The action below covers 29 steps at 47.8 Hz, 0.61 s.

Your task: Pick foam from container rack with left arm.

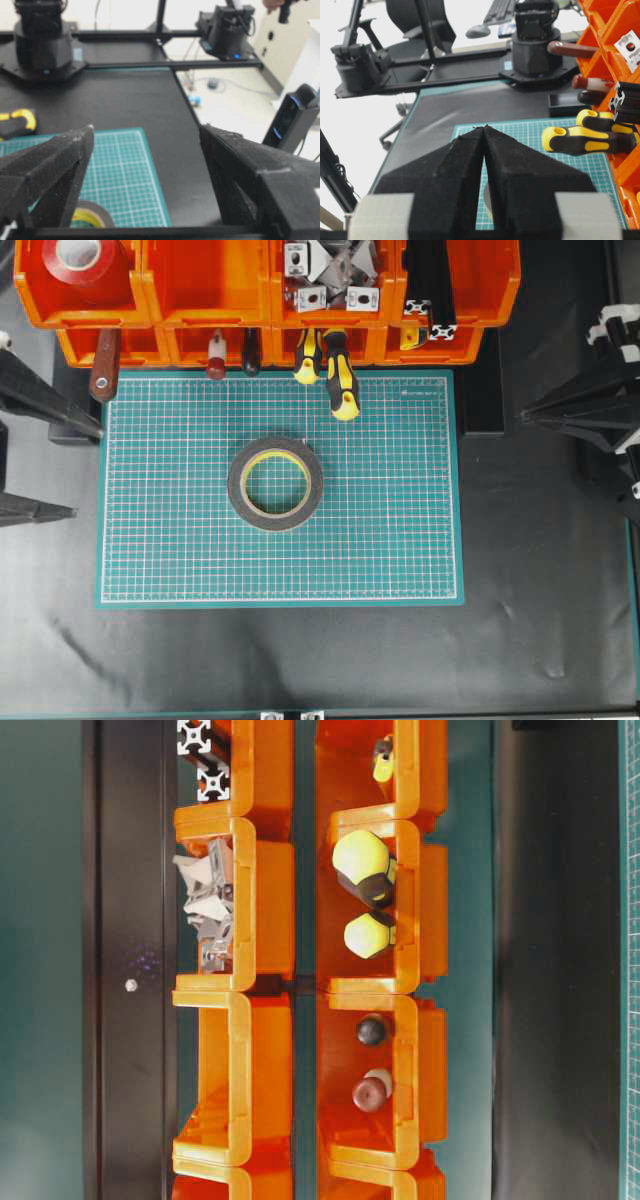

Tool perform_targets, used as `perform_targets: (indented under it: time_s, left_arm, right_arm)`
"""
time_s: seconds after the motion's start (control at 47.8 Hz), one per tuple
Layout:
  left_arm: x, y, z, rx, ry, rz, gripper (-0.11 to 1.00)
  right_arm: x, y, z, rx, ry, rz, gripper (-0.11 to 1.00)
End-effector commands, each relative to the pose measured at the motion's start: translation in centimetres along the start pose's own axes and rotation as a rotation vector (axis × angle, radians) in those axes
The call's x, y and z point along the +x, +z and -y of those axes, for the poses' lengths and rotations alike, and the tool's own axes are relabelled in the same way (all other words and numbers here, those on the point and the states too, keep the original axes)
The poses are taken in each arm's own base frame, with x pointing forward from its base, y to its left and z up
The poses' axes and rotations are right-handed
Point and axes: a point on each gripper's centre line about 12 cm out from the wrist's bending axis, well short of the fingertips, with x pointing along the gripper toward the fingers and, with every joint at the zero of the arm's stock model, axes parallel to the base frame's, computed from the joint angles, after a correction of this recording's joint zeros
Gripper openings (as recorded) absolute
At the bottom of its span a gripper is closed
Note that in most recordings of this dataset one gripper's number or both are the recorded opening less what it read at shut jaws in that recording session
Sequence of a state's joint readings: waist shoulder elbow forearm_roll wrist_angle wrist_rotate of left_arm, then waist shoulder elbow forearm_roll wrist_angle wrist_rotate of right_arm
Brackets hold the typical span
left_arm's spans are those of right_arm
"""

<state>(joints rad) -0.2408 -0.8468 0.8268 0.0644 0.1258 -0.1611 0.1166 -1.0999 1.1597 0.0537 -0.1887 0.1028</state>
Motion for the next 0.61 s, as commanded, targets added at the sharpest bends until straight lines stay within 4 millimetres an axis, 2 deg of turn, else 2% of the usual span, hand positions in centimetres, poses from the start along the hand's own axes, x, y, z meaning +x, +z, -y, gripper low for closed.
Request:
perform_targets:
  time_s: [0.0, 0.376, 0.585]
  left_arm:
    - [-0.4, 0.5, 0.0, 0.006, -0.003, 0.044, 0.81]
    - [-3.2, 1.2, 0.0, 0.036, -0.003, 0.078, 0.81]
    - [-3.6, 0.9, 0.0, 0.023, -0.002, 0.072, 0.81]
  right_arm:
    - [0.2, 1.2, -0.2, 0.001, 0.007, 0.031, 0.0]
    - [0.2, 1.1, -0.2, 0.001, 0.007, 0.028, 0.0]
    - [0.2, 1.0, -0.2, 0.0, 0.007, 0.027, 0.0]
